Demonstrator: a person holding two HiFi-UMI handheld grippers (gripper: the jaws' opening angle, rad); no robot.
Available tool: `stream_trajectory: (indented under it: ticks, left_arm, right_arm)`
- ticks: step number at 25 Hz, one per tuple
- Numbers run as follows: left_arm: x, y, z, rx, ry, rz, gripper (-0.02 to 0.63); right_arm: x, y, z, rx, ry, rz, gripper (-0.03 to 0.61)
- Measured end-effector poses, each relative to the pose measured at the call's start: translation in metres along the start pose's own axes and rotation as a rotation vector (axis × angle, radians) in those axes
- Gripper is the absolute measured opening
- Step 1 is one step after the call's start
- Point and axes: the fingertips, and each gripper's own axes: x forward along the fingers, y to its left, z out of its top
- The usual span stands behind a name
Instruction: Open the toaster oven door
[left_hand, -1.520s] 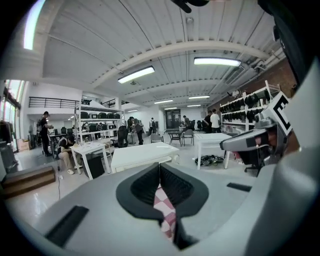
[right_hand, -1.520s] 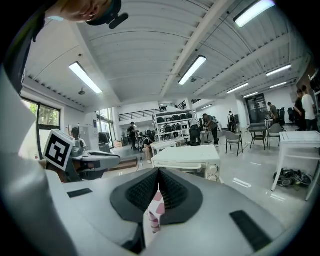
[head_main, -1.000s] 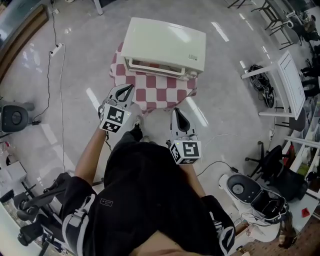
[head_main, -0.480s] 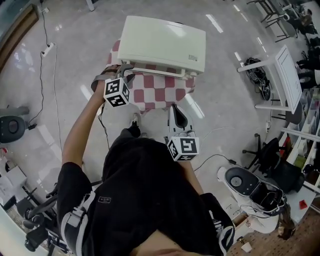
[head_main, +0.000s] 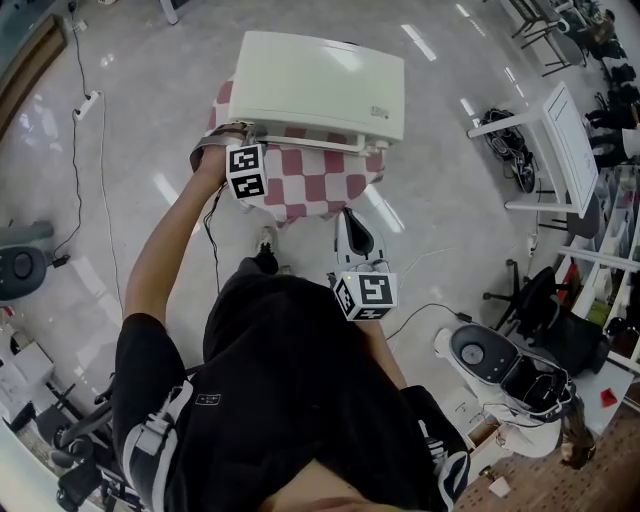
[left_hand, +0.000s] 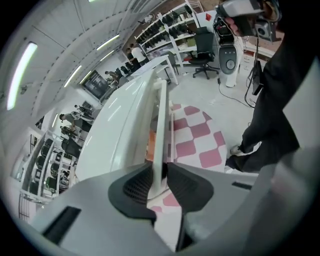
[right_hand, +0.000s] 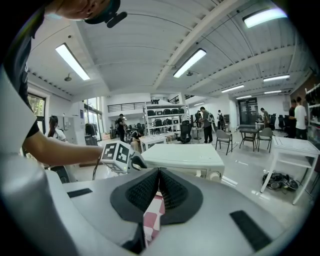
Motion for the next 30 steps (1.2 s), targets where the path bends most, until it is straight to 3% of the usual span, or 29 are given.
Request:
stream_trajectory:
  ticks: [13, 17, 22, 24, 28, 30]
  left_arm:
    - [-0.011, -0.043, 0.002, 0.004, 0.021, 0.111, 0.089]
    - [-0.009, -0.059, 0.004, 0.010, 0.044, 0.163, 0.086]
    - [-0.007, -0.077, 0.000, -0.013, 0.067, 0.204, 0.086]
    - [-0.006, -0.083, -0.001, -0.029, 0.068, 0.208, 0.086]
    - [-0.002, -0.094, -0.003, -0.052, 0.068, 0.208, 0.086]
    - [-0.001, -0.098, -0.004, -0.055, 0.065, 0.207, 0.086]
  right_arm:
    - [0.002, -0.036, -0.012, 0.032, 0.043, -0.078, 0.028]
    - [0.009, -0.054, -0.027, 0.094, 0.097, -0.088, 0.028]
    - [0.026, -0.079, -0.049, 0.219, 0.175, -0.113, 0.029]
    - [0.035, -0.091, -0.057, 0.315, 0.189, -0.123, 0.031]
    - [0.057, -0.116, -0.076, 0.588, 0.189, -0.118, 0.155]
    - [0.065, -0.128, -0.087, 0.702, 0.183, -0.131, 0.176]
